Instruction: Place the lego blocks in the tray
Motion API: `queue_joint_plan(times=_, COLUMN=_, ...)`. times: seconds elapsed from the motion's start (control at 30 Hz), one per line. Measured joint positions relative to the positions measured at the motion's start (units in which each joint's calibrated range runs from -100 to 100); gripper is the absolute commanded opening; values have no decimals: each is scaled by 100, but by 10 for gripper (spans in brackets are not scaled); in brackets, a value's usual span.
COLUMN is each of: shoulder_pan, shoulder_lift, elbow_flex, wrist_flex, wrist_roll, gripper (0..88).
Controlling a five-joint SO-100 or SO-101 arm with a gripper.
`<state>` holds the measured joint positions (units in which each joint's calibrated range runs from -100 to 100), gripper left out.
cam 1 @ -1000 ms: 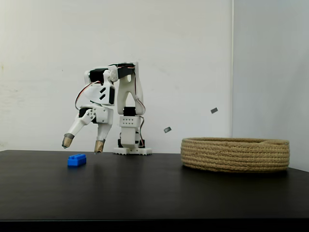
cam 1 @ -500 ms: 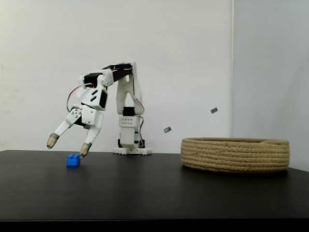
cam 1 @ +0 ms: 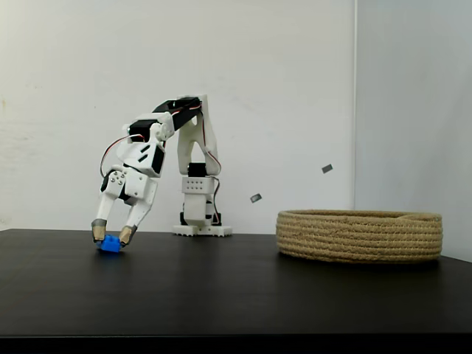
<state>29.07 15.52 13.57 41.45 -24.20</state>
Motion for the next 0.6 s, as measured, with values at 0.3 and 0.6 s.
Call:
queue_joint_plan(times=0.3, shoulder_pan=-24, shoulder_lift=-102, elbow_flex=115, wrist_flex=-16, wrist_roll=-29, gripper=0)
queue_joint_plan(times=0.6, shoulder_pan=-391, shoulder_lift=-1535, elbow_flex=-354, wrist_flex=2087, wrist_roll=239, gripper=2)
